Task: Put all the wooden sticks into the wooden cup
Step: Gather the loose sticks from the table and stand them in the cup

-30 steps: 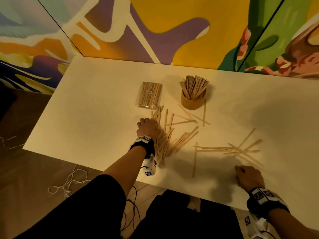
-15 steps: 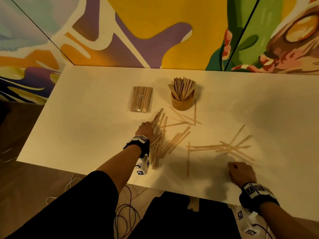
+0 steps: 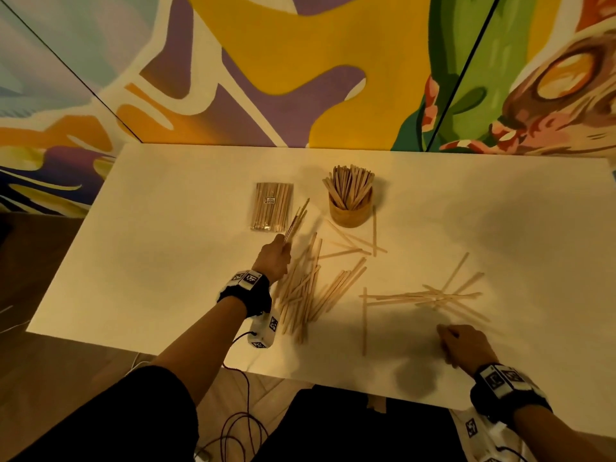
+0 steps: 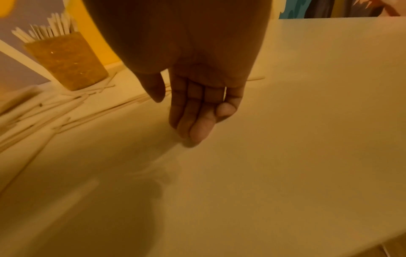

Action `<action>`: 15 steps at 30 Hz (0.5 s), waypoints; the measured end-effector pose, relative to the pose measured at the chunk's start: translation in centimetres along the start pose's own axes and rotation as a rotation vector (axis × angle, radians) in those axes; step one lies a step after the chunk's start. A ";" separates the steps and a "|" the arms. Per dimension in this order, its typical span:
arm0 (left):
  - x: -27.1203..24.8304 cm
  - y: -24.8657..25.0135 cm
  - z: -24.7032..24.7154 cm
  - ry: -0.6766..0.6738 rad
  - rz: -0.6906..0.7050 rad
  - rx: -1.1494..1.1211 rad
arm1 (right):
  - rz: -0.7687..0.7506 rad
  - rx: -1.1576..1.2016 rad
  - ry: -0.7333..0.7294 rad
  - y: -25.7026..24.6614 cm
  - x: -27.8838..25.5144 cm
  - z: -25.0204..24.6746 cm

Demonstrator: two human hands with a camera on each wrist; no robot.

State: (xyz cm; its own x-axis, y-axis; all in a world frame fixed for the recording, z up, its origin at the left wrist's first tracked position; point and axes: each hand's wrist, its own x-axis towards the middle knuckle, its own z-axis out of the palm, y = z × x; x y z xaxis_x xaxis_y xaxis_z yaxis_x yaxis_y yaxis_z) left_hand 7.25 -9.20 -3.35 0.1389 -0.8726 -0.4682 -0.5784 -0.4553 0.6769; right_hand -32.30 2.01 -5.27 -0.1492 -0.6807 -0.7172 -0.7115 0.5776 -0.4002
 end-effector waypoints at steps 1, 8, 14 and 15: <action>-0.5 0.4 -0.1 -0.015 -0.036 -0.173 | -0.007 0.027 -0.016 -0.3 -0.2 -0.2; -4.1 3.0 1.3 -0.146 -0.196 -0.978 | -0.165 0.122 -0.136 -5.2 -0.9 0.5; -5.0 6.0 3.6 -0.194 -0.225 -1.290 | -0.244 0.256 -0.344 -10.2 -2.2 2.2; -5.0 6.5 4.0 -0.201 -0.230 -1.318 | -0.242 0.281 -0.375 -10.9 -2.4 2.4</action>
State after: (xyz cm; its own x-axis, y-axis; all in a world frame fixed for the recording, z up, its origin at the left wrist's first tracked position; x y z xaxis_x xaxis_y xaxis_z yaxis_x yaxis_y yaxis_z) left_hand -0.40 -7.06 1.10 -0.0571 -0.7651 -0.6414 0.6528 -0.5147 0.5558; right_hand -22.53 -1.54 -0.52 0.2895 -0.6309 -0.7198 -0.4757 0.5577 -0.6802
